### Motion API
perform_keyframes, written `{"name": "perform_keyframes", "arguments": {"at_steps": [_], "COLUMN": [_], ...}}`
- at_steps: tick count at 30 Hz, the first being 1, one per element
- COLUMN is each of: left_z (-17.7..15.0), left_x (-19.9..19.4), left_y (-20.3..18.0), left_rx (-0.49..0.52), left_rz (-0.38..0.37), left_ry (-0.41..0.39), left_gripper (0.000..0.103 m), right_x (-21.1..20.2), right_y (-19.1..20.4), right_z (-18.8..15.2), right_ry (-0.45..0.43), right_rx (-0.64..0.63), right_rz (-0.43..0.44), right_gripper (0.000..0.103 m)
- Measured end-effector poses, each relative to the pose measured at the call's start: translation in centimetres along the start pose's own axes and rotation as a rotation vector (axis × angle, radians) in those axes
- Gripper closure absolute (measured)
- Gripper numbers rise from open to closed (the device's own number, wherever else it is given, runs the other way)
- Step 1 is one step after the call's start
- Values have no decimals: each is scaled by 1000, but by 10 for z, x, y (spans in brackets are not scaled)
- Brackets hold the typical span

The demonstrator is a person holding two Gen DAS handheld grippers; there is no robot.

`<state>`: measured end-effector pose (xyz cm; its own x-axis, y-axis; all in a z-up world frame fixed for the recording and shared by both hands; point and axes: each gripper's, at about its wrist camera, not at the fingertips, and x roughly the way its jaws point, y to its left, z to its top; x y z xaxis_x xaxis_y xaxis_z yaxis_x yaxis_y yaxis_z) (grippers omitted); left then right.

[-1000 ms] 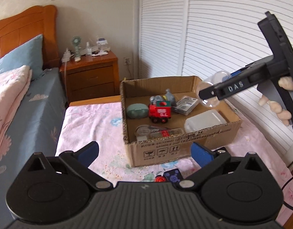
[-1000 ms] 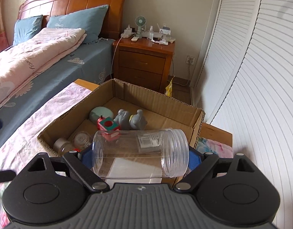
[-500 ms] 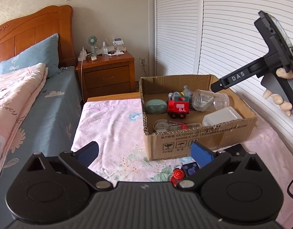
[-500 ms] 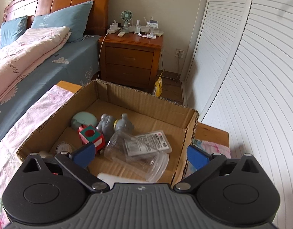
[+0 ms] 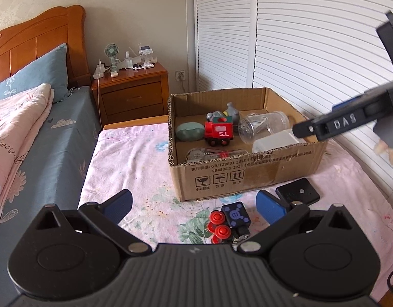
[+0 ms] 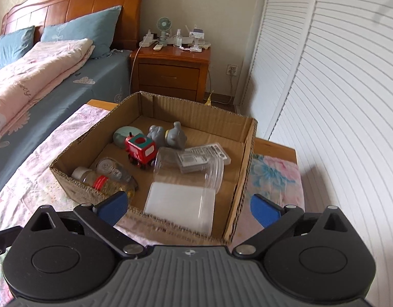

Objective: Organize rigid objects
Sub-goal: 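Grasp the blue cube toy with the left tool while the right tool grasps the black pad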

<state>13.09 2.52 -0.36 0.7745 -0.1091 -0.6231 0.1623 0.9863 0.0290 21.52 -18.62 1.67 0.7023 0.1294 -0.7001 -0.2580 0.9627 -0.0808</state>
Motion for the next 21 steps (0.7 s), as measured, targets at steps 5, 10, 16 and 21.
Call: {"name": "perform_keyframes", "arguments": {"at_steps": [5, 10, 16, 21], "left_z": [-3, -7, -12, -13], "left_x": [1, 4, 14, 23], "left_y": [0, 4, 7, 6], "left_rx": [-5, -14, -18, -20], "left_rz": [-1, -1, 2, -6], "left_ry": [9, 22, 57, 81], "left_gripper": [1, 1, 1, 1], "right_x": [-3, 19, 48, 61], "right_y": [7, 19, 33, 28], "right_z": [-36, -70, -87, -88], "right_ry": [8, 72, 132, 137], "right_rx": [59, 83, 58, 74], "right_rz": [3, -45, -50, -68], "right_gripper": [0, 0, 0, 0]}}
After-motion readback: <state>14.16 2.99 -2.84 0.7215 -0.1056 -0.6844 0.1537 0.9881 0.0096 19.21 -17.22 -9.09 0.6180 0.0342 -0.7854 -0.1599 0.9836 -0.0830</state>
